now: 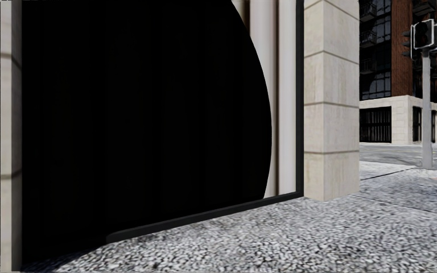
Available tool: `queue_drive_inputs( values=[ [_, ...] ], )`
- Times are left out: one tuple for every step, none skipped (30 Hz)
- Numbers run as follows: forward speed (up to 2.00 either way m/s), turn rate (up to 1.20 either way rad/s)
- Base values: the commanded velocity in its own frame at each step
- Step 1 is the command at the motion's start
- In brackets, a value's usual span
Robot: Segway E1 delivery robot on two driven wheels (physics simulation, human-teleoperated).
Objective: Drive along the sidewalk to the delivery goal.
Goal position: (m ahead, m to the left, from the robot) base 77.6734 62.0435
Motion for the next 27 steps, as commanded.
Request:
queue_drive_inputs(
  values=[
    [0.00, -0.71],
    [0.00, -0.71],
    [0.00, -0.71],
    [0.00, -0.71],
    [0.00, -0.71],
    [0.00, -0.71],
    [0.00, -0.71],
    [0.00, -0.71],
    [0.00, -0.71],
    [0.00, -0.71],
    [0.00, -0.71],
    [0.00, -0.71],
    [0.00, -0.71],
    [0.00, -0.71],
    [0.00, -0.71],
    [0.00, -0.71],
    [0.00, -0.71],
    [0.00, -0.71],
    [0.00, -0.71],
    [0.00, -0.71],
    [0.00, -0.69],
    [0.00, -0.69],
    [0.00, -0.68],
    [0.00, -0.67],
    [0.07, -0.67],
    [0.19, -0.67],
    [0.26, -0.67]
  ],
)
